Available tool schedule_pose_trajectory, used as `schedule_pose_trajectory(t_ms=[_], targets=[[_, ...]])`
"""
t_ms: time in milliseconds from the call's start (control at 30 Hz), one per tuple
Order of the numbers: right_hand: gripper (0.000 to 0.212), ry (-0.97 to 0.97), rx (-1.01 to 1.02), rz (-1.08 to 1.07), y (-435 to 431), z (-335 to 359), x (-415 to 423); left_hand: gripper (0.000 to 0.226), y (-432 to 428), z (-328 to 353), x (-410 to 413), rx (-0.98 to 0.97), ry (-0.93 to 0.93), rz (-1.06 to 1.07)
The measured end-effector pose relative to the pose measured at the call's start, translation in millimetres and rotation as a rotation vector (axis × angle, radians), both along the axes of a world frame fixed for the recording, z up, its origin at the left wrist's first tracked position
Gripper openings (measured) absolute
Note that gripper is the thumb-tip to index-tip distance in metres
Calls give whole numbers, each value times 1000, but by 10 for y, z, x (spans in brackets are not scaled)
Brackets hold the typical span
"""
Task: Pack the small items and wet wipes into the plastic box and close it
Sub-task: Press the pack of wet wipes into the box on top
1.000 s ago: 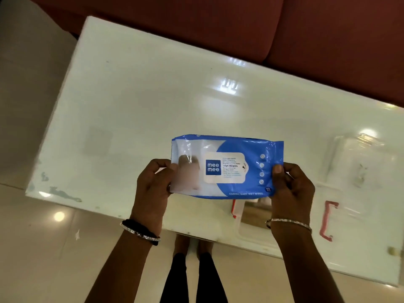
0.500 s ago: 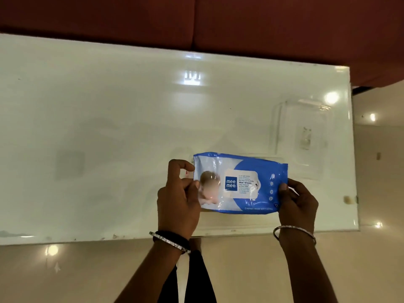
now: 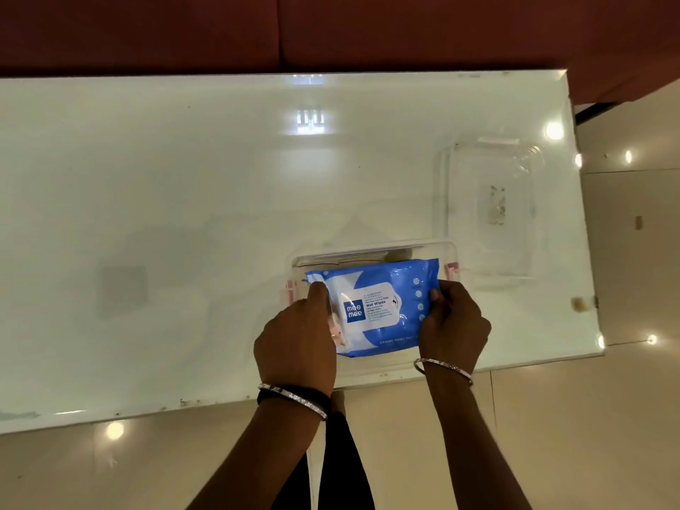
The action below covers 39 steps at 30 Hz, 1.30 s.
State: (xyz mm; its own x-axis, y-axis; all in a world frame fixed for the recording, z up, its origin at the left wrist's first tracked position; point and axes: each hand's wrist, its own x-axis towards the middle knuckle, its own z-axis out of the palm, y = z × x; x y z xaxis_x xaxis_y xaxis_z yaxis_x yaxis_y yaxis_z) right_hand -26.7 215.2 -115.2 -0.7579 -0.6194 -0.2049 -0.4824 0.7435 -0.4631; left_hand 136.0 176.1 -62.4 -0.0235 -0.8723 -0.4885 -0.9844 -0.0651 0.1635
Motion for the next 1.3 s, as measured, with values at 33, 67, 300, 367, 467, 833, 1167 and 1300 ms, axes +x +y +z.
schedule_pose_trajectory(t_ms=[33,67,300,367,467,833,1167,1300], targets=[[17,16,-12,-8,-7,-15,14,31,2,-16,-23,5,-23,-7],[16,28,-24,-15,-17,-35,25,33,4,-29,-35,0,-40,-4],[11,-35,131,15,-83,-158,28,42,140,22,-98,-83,2,40],[11,-40,176,47,-98,-161,9,44,172,-13,-121,-162,90,-12],[21,-49,191,92,-117,-85,-2,44,186,-123,-191,-100,274,-88],[58,-112,78,577,92,45,283,83,171,-649,-229,47,143,-386],[83,-213,313,614,41,-147,287,90,136,-738,-250,123,107,-392],[83,-213,334,624,8,-121,283,88,136,-701,-251,144,101,-401]])
